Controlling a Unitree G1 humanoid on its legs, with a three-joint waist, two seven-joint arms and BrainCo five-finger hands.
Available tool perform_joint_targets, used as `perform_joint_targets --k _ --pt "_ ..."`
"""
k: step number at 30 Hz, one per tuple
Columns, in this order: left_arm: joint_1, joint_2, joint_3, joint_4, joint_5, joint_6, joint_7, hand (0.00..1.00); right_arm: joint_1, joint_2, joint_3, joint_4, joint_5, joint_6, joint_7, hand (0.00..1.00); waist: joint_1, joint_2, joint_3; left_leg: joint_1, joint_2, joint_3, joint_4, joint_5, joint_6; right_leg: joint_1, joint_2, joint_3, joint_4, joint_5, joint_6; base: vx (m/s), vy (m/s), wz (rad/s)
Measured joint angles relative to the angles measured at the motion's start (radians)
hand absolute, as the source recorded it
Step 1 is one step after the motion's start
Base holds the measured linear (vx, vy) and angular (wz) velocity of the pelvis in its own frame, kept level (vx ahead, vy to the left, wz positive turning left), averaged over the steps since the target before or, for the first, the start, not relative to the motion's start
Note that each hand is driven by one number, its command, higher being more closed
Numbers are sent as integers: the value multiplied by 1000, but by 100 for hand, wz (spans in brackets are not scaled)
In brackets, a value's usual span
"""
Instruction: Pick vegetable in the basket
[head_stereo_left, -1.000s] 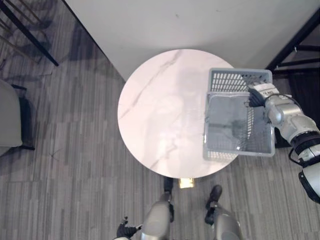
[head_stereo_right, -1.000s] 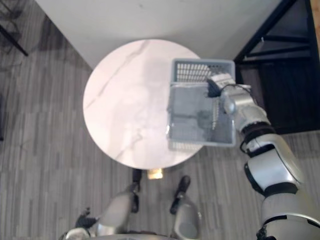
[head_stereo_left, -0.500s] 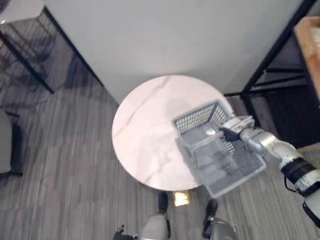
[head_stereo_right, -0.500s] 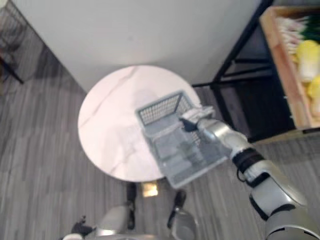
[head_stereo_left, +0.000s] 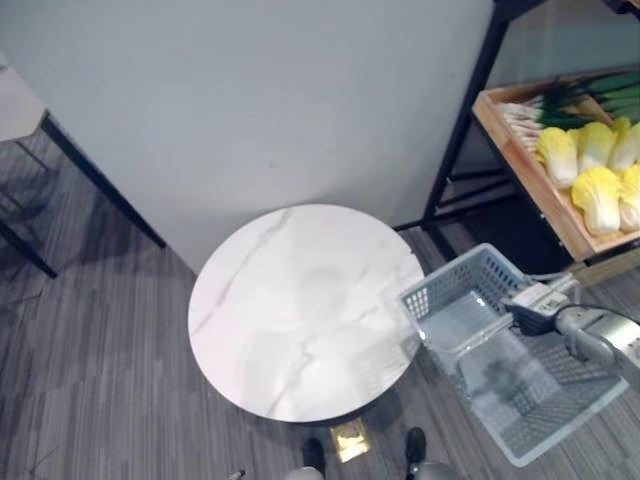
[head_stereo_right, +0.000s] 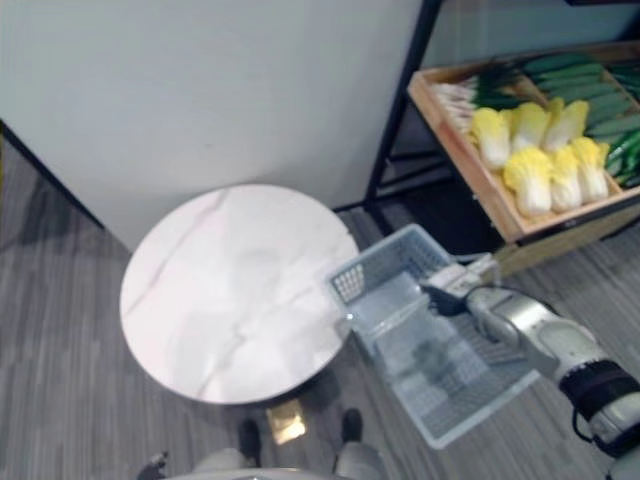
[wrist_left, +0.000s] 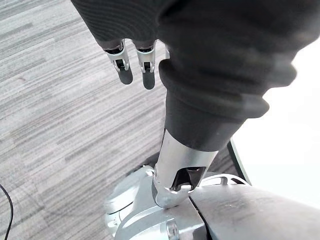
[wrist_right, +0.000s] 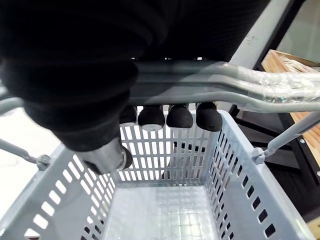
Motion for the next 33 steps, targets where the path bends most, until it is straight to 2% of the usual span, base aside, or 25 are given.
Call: perform_joint_targets --k 4,6,10,11,12,14,17,19,20,22,23,24,25,26,27,28,29,30,31,32,33 --pt "12 0 0 17 6 2 -15 0 110 -6 -55 -6 -2 -9 -1 100 -13 6 -32 19 5 37 0 -12 0 0 6 34 -3 6 9 29 -1 -26" --pt "21 0 0 28 28 4 -28 0 168 -6 -70 -6 -2 -10 -2 100 -30 13 -59 21 5 43 1 -16 1 1 7 40 -10 7 8 42 0 -13" --pt "27 -3 4 27 36 11 -39 0 233 -1 -94 -4 -12 -19 -3 100 -34 23 -69 37 12 63 26 -34 -2 15 12 57 -12 10 3 44 -4 -13" --pt "27 0 6 26 36 10 -39 0 233 3 -94 -4 -20 -19 -8 100 -35 22 -68 19 22 66 86 -67 -2 17 12 65 -7 8 1 12 -2 -24" --pt "28 -2 12 18 36 10 -39 0 232 4 -96 -4 -23 -18 -19 100 -36 25 -64 -15 50 71 209 -134 -4 17 20 82 15 1 -6 9 -3 -28" --pt "30 -5 26 17 34 9 -37 0 230 4 -97 -4 -25 -16 -37 100 -28 37 -59 -27 67 58 302 -188 -13 12 35 112 51 -14 -6 -17 4 -54" --pt "51 -26 62 8 28 0 -31 0 209 12 -109 -6 -26 -15 -62 100 -25 46 -56 -35 43 -140 350 -266 -37 -47 60 190 107 -38 0 -71 18 -74" --pt "58 -19 79 6 22 -1 -30 0 262 56 -164 -7 -35 -2 -68 100 -46 28 -56 -33 34 -108 356 -281 -24 -52 56 227 109 -33 7 -76 73 -50" --pt "55 -16 79 2 22 -1 -32 0 303 75 -216 -23 -46 1 -72 100 -70 22 -54 -38 23 -98 367 -288 -13 -58 48 242 99 -27 16 -67 71 -23" --pt "54 -5 77 -3 25 -1 -33 0 353 92 -268 -62 -56 13 -84 100 -98 12 -57 -68 11 -63 387 -297 3 -93 41 286 79 -17 34 -67 123 -48" --pt "51 8 78 -3 25 -2 -34 0 356 103 -270 -76 -64 23 -85 100 -108 -5 -56 -88 -3 -29 411 -291 10 -115 34 315 68 -20 30 -98 198 -82" --pt "36 22 78 -2 31 0 -37 0 362 118 -271 -85 -65 36 -84 100 -116 -13 -51 -117 -8 5 400 -267 51 -123 20 299 13 -56 29 -117 156 -76" --pt "26 19 78 -3 34 -1 -36 0 357 124 -270 -86 -65 43 -84 100 -115 22 -52 -113 24 38 373 -257 69 -138 23 240 38 -75 3 -150 121 -100" --pt "-3 16 85 -4 36 -3 -32 0 313 140 -247 -84 -66 44 -84 100 -103 24 -16 -98 55 88 341 -236 77 -228 20 111 308 -81 -97 -100 67 -113" --pt "-20 31 84 -10 36 -7 -33 0 279 145 -223 -88 -65 33 -85 100 -104 4 5 -62 60 129 316 -221 79 -251 -14 16 580 -109 -143 -62 71 -109" --pt "-23 37 79 -10 36 -5 -32 0 276 146 -220 -87 -65 32 -86 100 -103 -8 3 -49 60 147 317 -221 80 -241 -38 -10 669 -115 -152 -34 51 -90" --pt "-21 44 78 -11 36 -2 -30 0 273 153 -219 -86 -65 34 -87 100 -98 -31 -13 -47 61 188 343 -222 82 -212 -86 -33 794 -109 -166 -44 -8 -97" --pt "-30 67 79 -10 37 -1 -33 0 248 166 -219 -85 -65 35 -88 100 -85 -62 -19 -44 64 227 378 -234 80 -198 -102 -49 790 -87 -169 -59 -20 -115" --pt "-37 66 81 -5 36 1 -34 0 242 175 -220 -84 -67 38 -88 100 -80 -68 -16 -46 66 233 383 -239 76 -202 -81 -67 767 -75 -174 -123 5 -145" --pt "-27 47 80 1 37 8 -38 0 225 195 -224 -83 -71 46 -90 100 -64 -12 -34 -43 75 215 292 -228 84 -161 -23 -55 627 -64 -176 -211 71 -163" --pt "-28 28 83 7 39 3 -43 0 222 212 -229 -89 -100 50 -90 100 -53 -10 -39 0 71 294 202 -175 81 -148 -35 -51 657 -121 -166 -187 56 -149"
